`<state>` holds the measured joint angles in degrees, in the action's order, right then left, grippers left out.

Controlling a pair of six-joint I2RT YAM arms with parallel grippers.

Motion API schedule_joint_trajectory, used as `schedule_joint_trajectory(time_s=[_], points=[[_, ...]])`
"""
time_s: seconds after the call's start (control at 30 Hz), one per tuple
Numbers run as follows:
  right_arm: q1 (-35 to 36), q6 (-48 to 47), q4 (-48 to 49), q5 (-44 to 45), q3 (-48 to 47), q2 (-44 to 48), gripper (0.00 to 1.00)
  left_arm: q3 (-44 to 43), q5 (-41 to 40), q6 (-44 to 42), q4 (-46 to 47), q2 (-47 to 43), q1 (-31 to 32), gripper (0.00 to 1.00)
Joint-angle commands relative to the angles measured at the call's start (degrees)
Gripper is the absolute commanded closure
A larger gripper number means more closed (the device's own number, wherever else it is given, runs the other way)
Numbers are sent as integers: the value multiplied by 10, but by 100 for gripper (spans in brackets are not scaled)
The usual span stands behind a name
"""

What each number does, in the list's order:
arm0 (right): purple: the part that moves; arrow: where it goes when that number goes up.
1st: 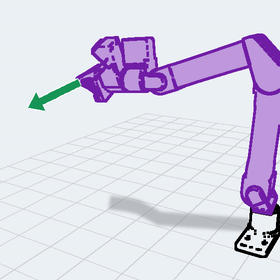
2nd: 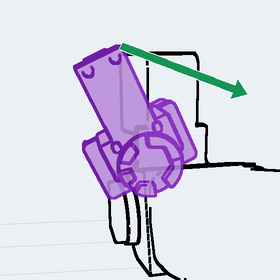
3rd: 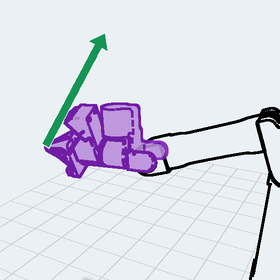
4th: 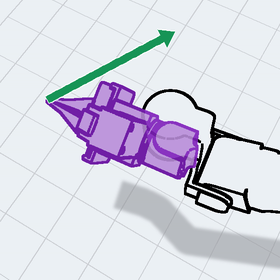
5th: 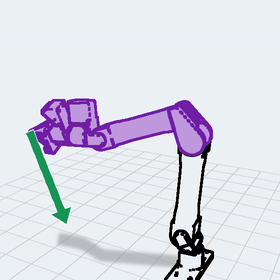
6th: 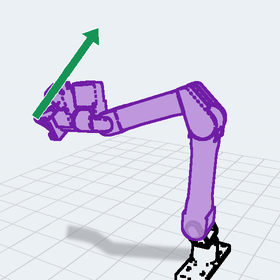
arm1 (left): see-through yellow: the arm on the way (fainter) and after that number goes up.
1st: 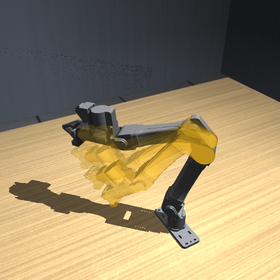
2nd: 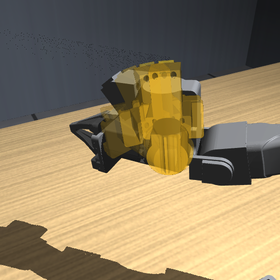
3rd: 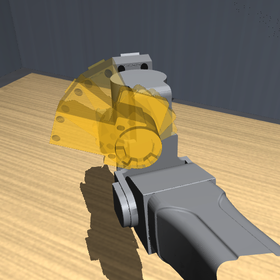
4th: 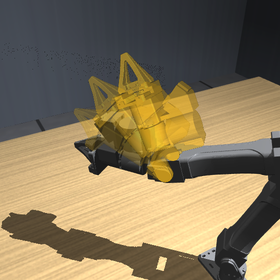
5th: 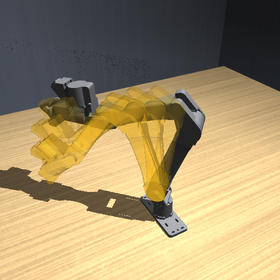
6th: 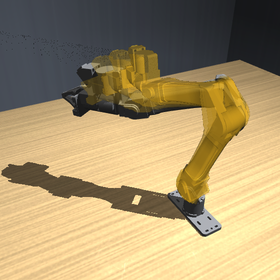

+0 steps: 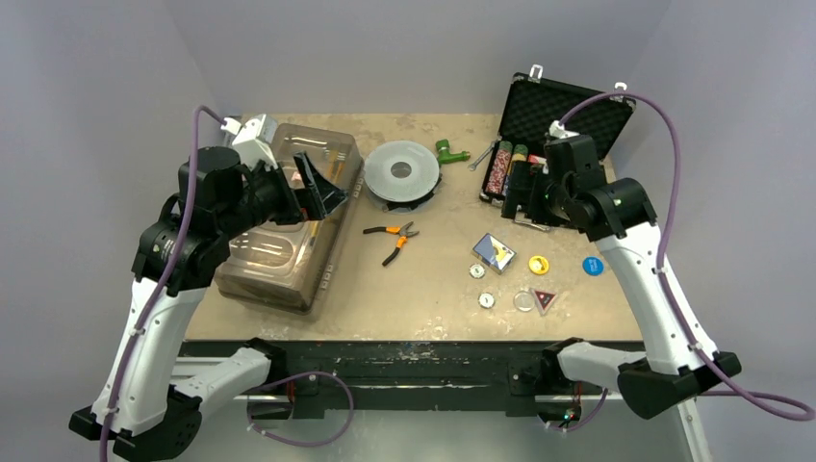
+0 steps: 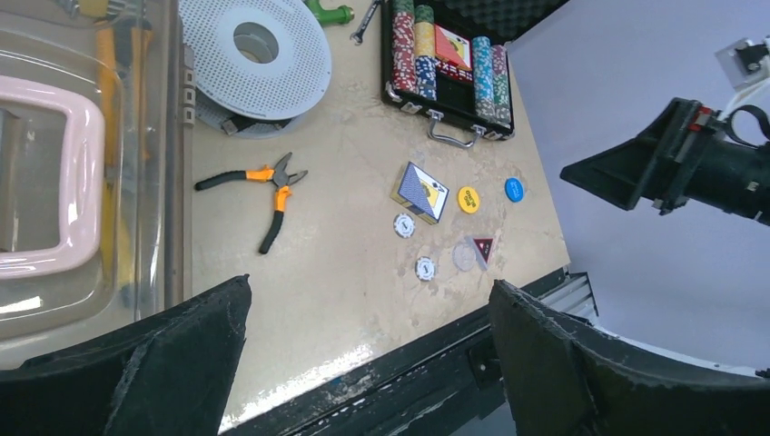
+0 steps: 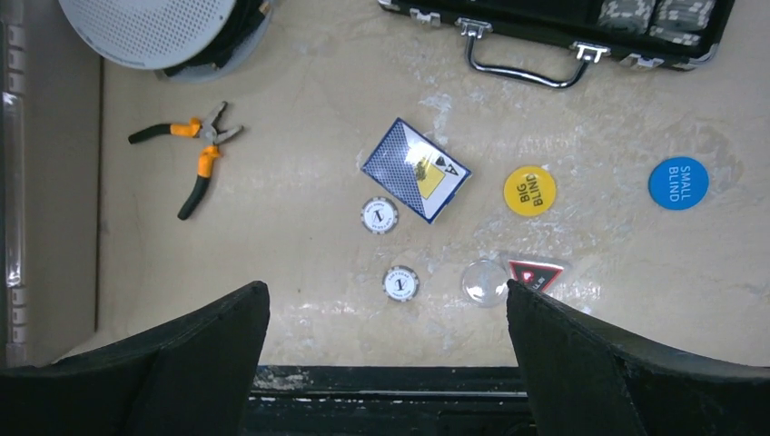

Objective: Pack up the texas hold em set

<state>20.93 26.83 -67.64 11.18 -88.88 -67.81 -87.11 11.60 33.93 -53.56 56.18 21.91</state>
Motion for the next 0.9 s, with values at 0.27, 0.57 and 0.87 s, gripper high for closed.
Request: schedule_joint_trajectory(time_s=[0.27, 0.57, 0.87], points=[[-2, -61, 47, -92, 94, -108, 1, -25, 47, 8, -1, 34, 7, 0], [-31, -34, 211, -139, 216, -140, 1, -18, 80, -4, -27, 36, 7, 0], [-83, -30, 289, -176, 227, -255, 1, -36, 94, -21, -49, 46, 7, 0]])
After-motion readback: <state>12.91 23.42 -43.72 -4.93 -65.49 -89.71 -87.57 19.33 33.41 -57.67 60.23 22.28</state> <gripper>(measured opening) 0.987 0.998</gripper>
